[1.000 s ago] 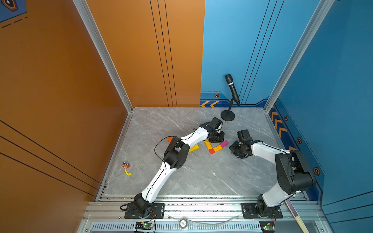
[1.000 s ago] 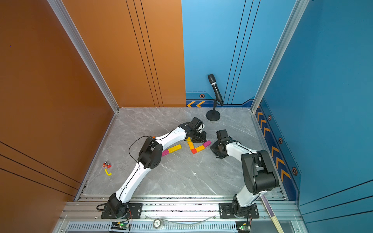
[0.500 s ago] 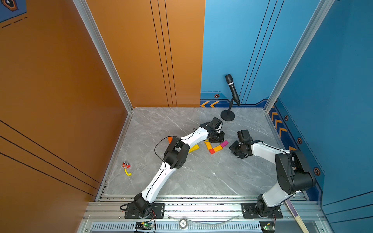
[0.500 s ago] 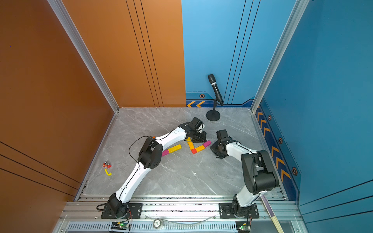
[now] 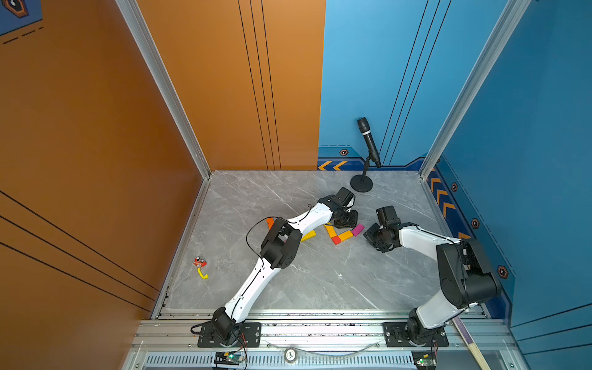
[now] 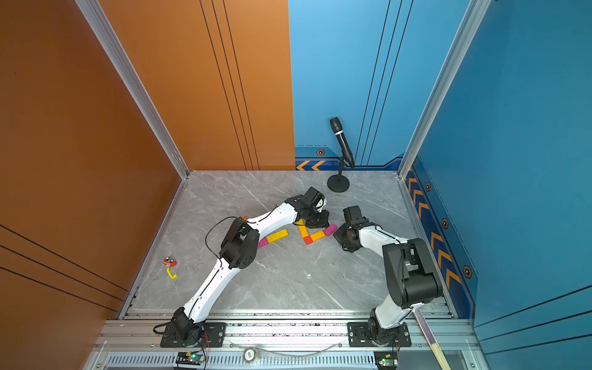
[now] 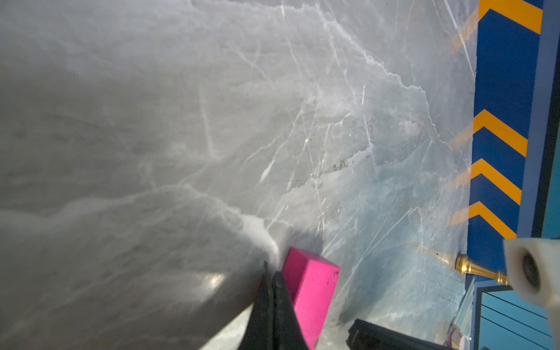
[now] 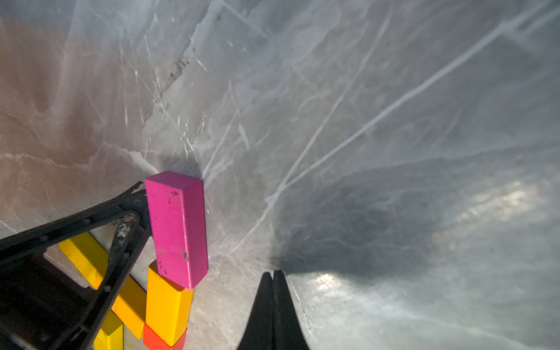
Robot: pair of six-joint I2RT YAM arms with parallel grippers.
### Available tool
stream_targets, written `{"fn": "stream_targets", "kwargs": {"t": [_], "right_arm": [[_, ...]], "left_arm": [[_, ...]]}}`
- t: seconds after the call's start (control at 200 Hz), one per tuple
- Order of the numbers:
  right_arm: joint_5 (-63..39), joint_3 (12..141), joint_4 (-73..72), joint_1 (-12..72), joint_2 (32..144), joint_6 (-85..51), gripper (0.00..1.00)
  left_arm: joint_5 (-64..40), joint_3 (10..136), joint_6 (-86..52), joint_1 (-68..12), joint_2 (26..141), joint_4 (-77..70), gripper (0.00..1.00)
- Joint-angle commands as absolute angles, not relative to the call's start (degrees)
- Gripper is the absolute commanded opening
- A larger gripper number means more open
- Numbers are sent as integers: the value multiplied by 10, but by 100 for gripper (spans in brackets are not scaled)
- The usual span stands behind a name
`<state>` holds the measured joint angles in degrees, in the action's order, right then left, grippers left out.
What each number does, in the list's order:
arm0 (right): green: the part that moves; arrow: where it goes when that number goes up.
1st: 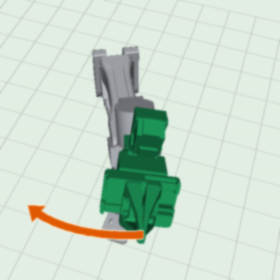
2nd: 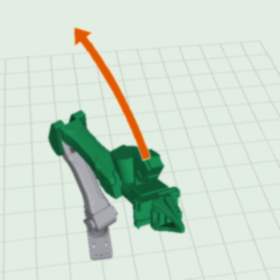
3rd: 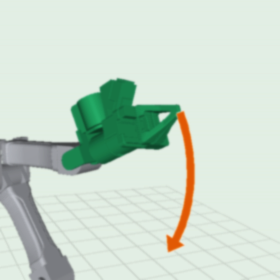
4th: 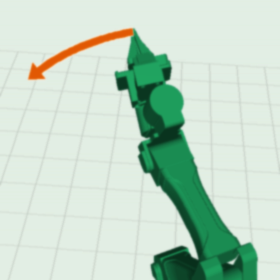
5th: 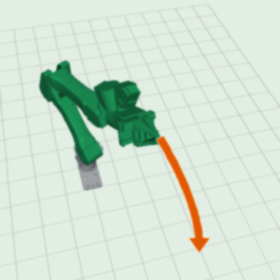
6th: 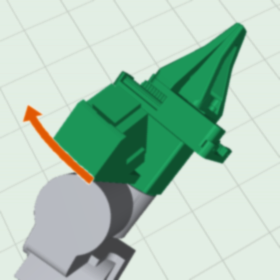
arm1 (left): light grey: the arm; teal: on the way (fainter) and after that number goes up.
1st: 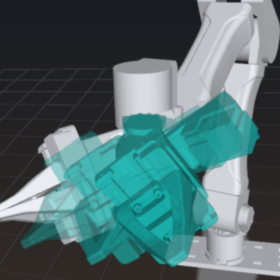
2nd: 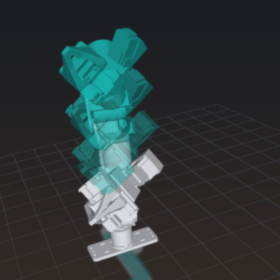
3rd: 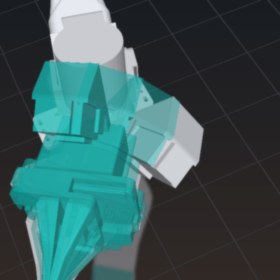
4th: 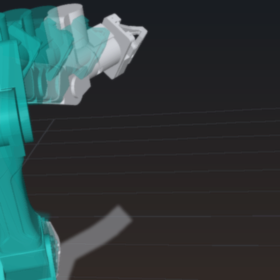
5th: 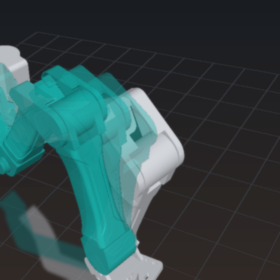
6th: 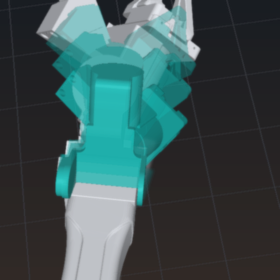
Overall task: Assemble the letter v with building blocks
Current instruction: Assemble the building block at the center of the board.
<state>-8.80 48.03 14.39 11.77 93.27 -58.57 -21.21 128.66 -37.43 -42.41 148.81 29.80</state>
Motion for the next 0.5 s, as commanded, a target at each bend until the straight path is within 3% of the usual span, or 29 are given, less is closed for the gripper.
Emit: {"fn": "stream_targets", "kwargs": {"t": [0.0,0.496], "right_arm": [[-84,486,135,114,954,-591,0],[-92,534,118,135,1001,-594,0]], "left_arm": [[-193,1291,-381,-416,1494,337,0],[-200,1320,-376,-396,1507,336,0]]}}
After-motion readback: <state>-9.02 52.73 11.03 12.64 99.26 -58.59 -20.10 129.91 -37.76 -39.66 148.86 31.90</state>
